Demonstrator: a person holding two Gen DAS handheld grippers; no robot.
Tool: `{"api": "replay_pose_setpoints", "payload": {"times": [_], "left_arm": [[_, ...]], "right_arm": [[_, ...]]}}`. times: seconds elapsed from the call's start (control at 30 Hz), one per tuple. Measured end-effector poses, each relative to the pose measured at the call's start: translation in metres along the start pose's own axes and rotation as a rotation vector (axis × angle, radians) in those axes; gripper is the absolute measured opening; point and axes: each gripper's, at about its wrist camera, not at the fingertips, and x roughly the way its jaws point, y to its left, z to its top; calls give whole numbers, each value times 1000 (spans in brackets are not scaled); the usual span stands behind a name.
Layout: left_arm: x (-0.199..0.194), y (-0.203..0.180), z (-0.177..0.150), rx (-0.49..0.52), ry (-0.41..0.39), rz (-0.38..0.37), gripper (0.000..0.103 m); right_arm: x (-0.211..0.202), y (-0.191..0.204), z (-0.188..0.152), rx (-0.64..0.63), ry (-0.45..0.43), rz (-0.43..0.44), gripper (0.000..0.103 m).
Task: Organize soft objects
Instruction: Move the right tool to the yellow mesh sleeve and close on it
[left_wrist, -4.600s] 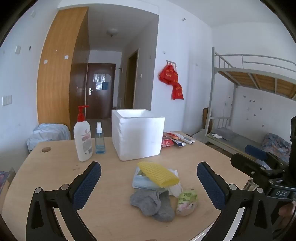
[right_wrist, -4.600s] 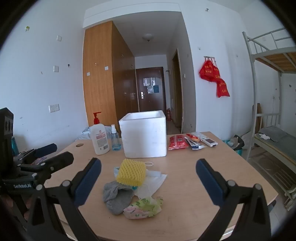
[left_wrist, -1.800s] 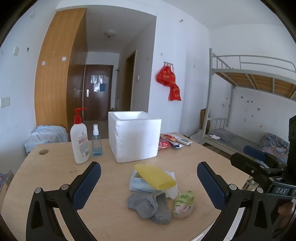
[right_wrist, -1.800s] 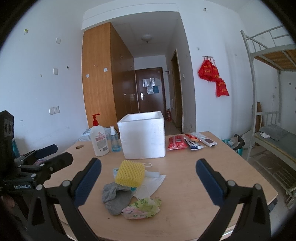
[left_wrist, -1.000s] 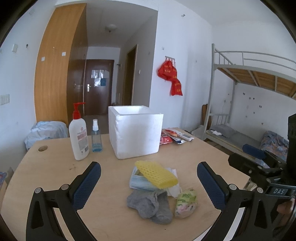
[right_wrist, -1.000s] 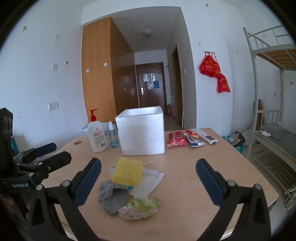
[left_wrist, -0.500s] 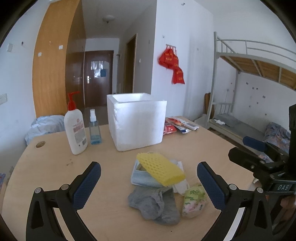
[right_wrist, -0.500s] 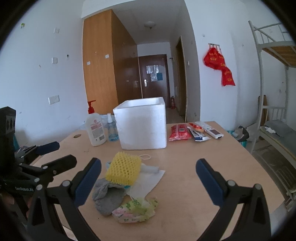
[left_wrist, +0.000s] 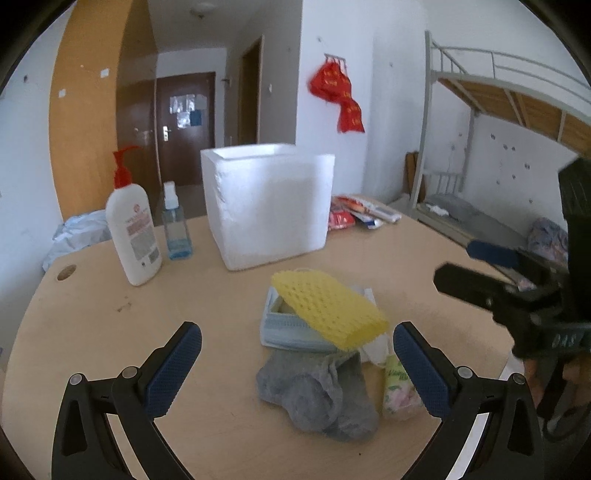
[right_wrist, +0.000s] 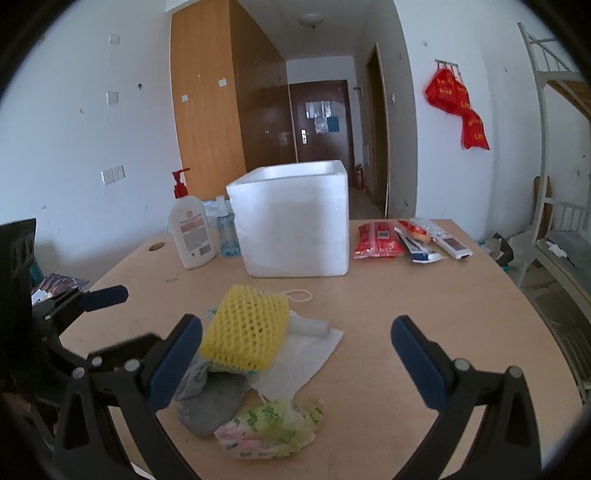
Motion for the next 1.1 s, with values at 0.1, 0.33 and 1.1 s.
{"api": "replay_pose_setpoints", "payload": {"times": [0.1, 0.33, 1.1], "left_arm": [[6, -3, -5, 26, 33, -11, 103], [22, 6, -13, 35, 87, -2, 103], [70, 24, -25, 2, 256, -104, 81]], "right_arm": [[4, -5, 0, 14, 9, 7, 103], [19, -7, 4, 10, 39, 38, 103], [97, 13, 7, -63, 260, 149, 88]]}}
